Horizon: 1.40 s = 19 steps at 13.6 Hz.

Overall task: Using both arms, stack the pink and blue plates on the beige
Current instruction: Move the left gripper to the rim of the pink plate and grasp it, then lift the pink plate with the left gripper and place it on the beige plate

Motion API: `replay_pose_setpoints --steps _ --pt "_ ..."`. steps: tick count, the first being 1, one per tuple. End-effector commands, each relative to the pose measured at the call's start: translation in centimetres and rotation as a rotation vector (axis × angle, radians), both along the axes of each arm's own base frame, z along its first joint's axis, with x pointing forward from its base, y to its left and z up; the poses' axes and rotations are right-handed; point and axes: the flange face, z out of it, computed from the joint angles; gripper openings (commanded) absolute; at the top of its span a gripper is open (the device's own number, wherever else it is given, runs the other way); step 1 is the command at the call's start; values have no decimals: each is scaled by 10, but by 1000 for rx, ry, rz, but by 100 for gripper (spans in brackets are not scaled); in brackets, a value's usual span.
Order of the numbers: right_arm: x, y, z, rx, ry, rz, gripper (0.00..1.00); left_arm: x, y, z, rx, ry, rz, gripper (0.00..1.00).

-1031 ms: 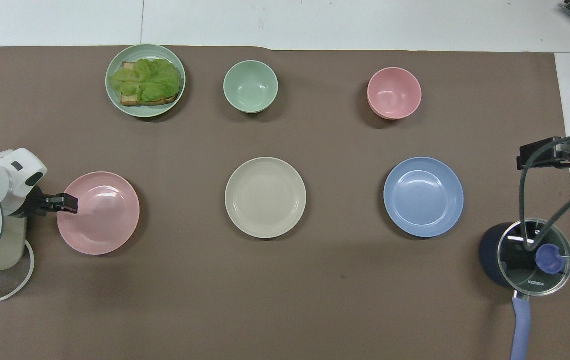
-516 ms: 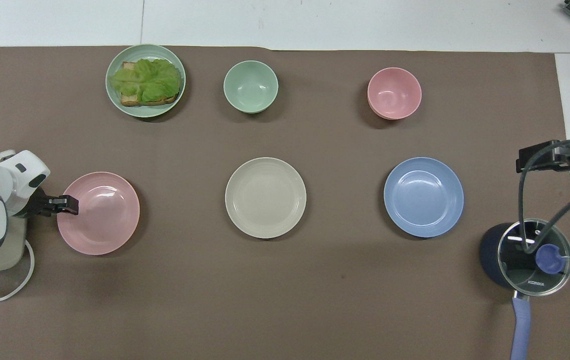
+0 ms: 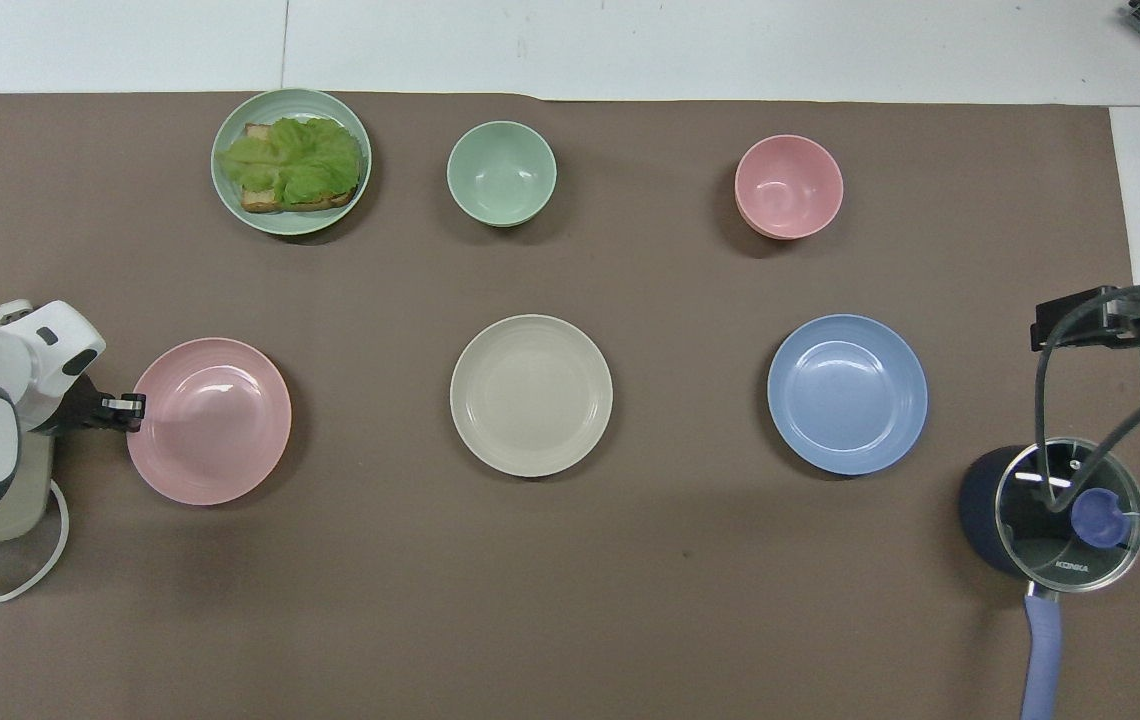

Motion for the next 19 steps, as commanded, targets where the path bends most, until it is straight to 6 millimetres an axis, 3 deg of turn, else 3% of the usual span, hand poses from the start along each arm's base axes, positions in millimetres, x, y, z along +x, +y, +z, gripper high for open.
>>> replay_pose_setpoints --steps 1,4,6,10,11,14,19 --pt "-7 -1 0 26 -12 -8 100 2 -6 3 12 23 -24 0" --pt "-7 -1 0 26 -12 -8 100 15 -12 40 9 76 -33 0" --pt "-7 -1 0 26 -12 -8 100 21 -28 68 5 100 -48 0" --pt "-7 -2 0 26 -12 -10 100 26 -61 141 -64 120 -43 0" --pt "-8 -2 0 26 -14 -10 100 23 -82 152 -84 116 -24 0" --pt "-7 -3 0 26 -12 -11 100 17 -176 159 -84 89 33 0" --pt "-7 -6 0 26 -12 -17 100 5 -285 163 -189 12 24 0"
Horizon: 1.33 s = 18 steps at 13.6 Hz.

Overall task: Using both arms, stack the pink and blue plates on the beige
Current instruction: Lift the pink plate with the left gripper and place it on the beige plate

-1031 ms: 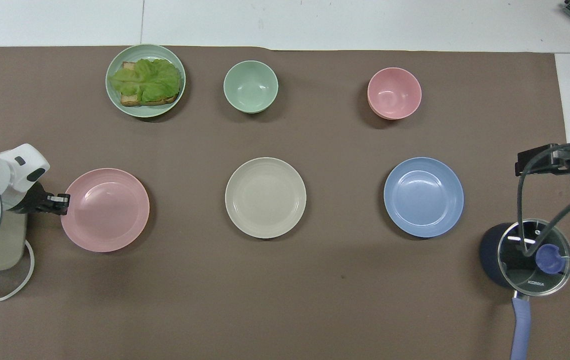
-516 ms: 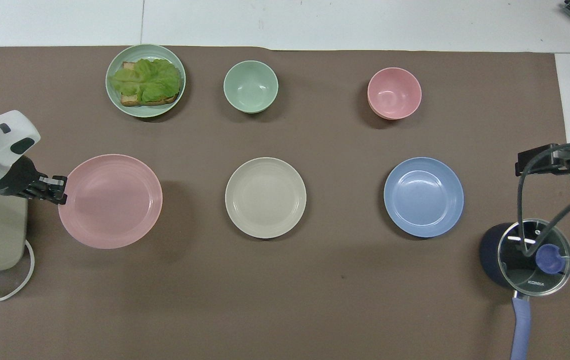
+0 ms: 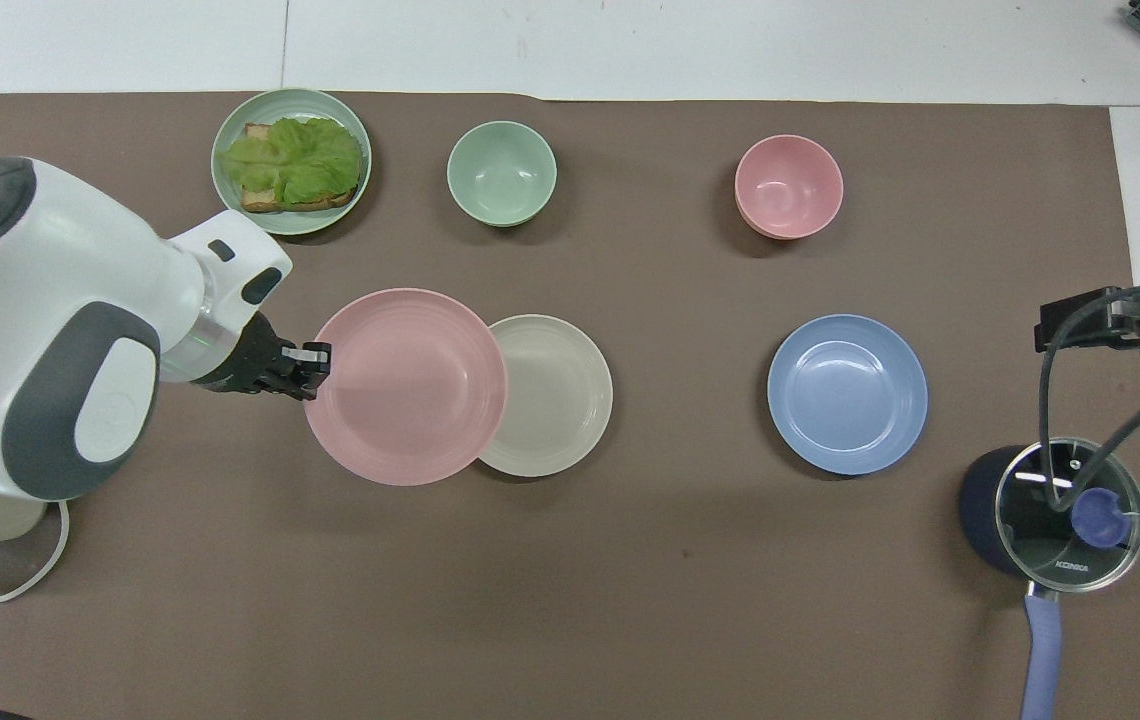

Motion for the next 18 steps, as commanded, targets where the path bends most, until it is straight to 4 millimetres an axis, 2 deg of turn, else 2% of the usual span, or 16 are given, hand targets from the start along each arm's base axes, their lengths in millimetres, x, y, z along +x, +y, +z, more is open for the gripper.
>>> replay_pose_setpoints --steps 1,3,7,14,18 --pt "-7 -3 0 26 -14 -11 100 -5 -43 -4 -41 -31 19 0" --pt "-7 -3 0 26 -14 -11 100 -3 -61 -25 -41 -35 12 0" --pt "-7 -3 1 26 -14 -11 100 6 -65 -66 -40 -46 30 0" --pt "-11 -3 -3 25 -5 -11 100 8 -93 -107 -60 -62 31 0" --pt "-11 -3 -3 25 -5 -11 100 0 -88 -124 -47 -47 35 0"
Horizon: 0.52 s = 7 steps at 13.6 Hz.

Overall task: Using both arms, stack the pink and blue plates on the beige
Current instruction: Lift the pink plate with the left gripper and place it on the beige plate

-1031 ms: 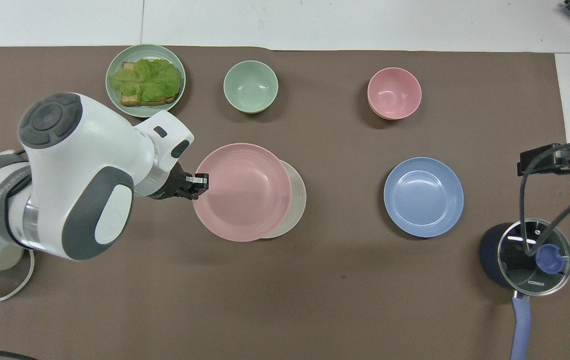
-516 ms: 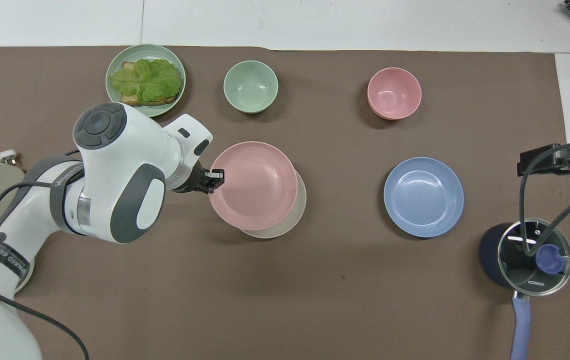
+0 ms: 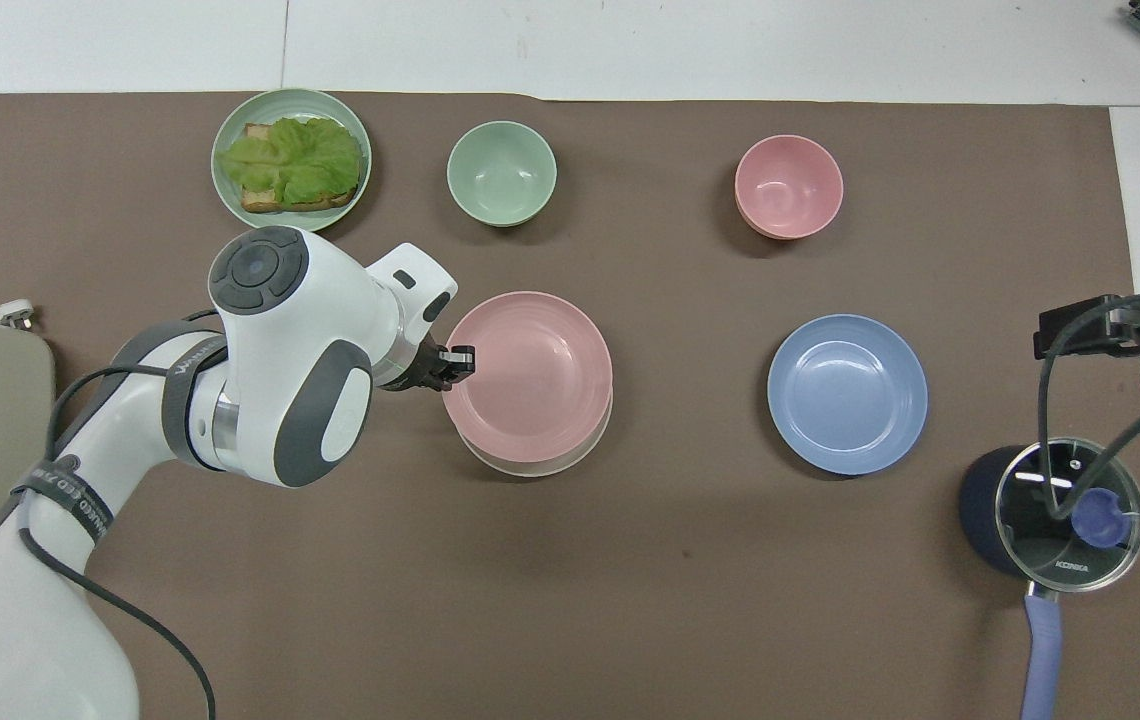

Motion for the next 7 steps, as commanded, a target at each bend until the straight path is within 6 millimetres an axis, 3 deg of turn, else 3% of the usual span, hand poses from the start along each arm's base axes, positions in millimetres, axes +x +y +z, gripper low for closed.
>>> replay_pose_setpoints --steps 1,4,5,6,7 --pt "-7 -3 0 26 -12 -12 100 -6 1 -7 -12 -17 24 0" --pt "-7 -3 0 26 -12 -12 100 -6 0 -7 -13 -19 22 0" --pt "-7 -3 0 26 -12 -12 100 -6 1 -7 -14 -21 12 11" --pt "-7 -3 0 26 -12 -11 100 -7 0 -7 -14 -21 5 67" --pt "-7 -3 0 26 -11 -11 100 -7 -1 -7 -13 -20 5 96"
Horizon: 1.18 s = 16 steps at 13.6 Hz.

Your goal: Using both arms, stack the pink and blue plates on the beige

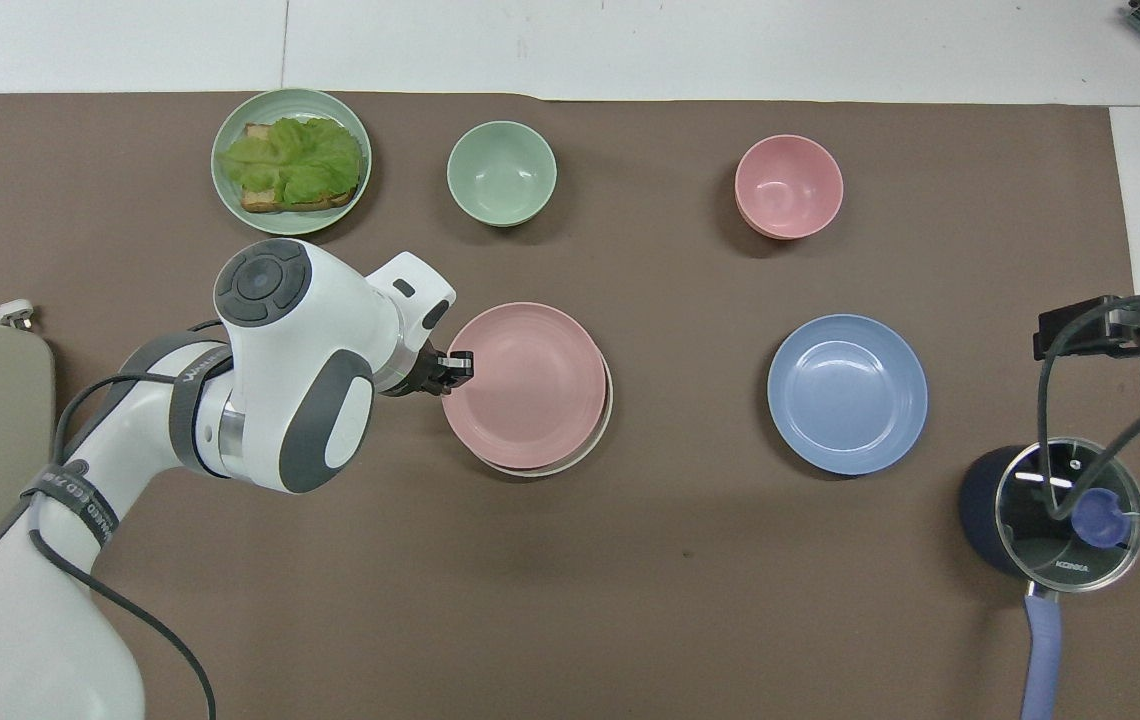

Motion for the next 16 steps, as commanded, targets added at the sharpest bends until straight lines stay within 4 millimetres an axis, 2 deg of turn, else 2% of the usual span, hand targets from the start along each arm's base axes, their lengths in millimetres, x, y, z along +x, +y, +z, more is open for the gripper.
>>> replay_pose_setpoints --steps 1,4,6,8,9,12,16 --pt "-7 -3 0 26 -13 -12 100 -6 -6 1 -14 -12 -1 100" --pt "-7 -3 0 26 -13 -12 100 -4 -8 5 -15 -20 -5 100" --pt "-7 -2 0 26 -13 -10 100 2 5 6 -4 -20 2 100" --pt "-7 -2 0 26 -15 -10 100 21 43 16 70 -31 0 100" --pt "-7 -3 0 26 -15 -12 100 24 50 23 125 -41 -34 100" --pt "-7 -2 0 26 -13 -9 100 44 118 39 180 -18 -53 100" --pt "-7 -3 0 26 -13 -10 100 51 199 74 177 -39 -88 100"
